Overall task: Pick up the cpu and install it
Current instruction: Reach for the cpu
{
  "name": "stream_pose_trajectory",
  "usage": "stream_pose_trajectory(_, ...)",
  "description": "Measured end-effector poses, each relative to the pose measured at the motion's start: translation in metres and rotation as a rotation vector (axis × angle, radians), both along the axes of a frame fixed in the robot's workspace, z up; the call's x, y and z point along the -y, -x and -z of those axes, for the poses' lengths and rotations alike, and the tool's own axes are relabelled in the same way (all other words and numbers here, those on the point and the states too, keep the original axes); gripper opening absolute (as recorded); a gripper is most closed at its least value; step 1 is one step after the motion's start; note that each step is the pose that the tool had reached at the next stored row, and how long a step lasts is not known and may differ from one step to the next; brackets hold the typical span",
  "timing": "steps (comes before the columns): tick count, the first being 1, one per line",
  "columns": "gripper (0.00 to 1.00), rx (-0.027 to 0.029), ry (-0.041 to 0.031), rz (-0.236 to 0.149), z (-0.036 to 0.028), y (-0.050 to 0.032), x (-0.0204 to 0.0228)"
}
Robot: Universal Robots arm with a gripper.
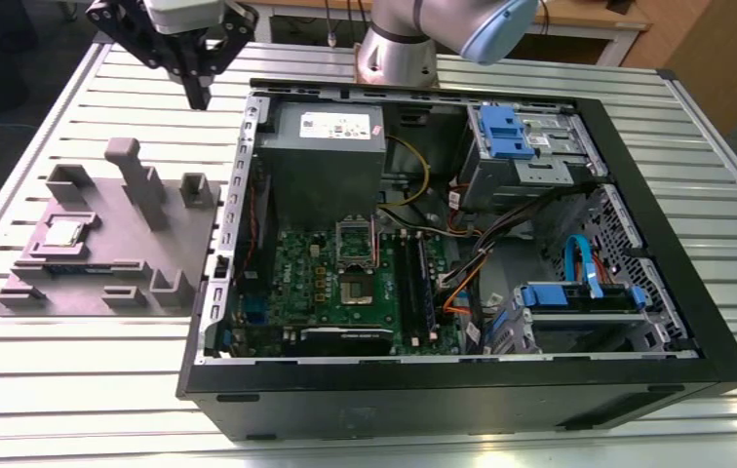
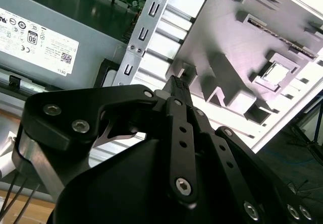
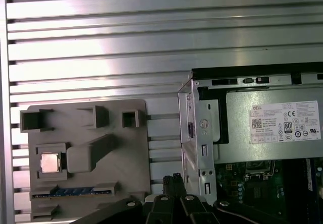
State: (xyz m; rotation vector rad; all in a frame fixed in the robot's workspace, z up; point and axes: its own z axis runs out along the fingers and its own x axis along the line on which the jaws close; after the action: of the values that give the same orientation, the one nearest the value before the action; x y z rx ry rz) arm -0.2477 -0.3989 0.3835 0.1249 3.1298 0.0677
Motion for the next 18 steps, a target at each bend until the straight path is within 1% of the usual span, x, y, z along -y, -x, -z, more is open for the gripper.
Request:
stream_pose_trajectory(6, 0.1, -0.0002, 0.0, 0.001, 0.0003, 0.0079, -0.0001)
stream_pose_trajectory(18, 0.1, -0.0003, 0.0, 0.001, 0.0004, 0.0104, -0.0001)
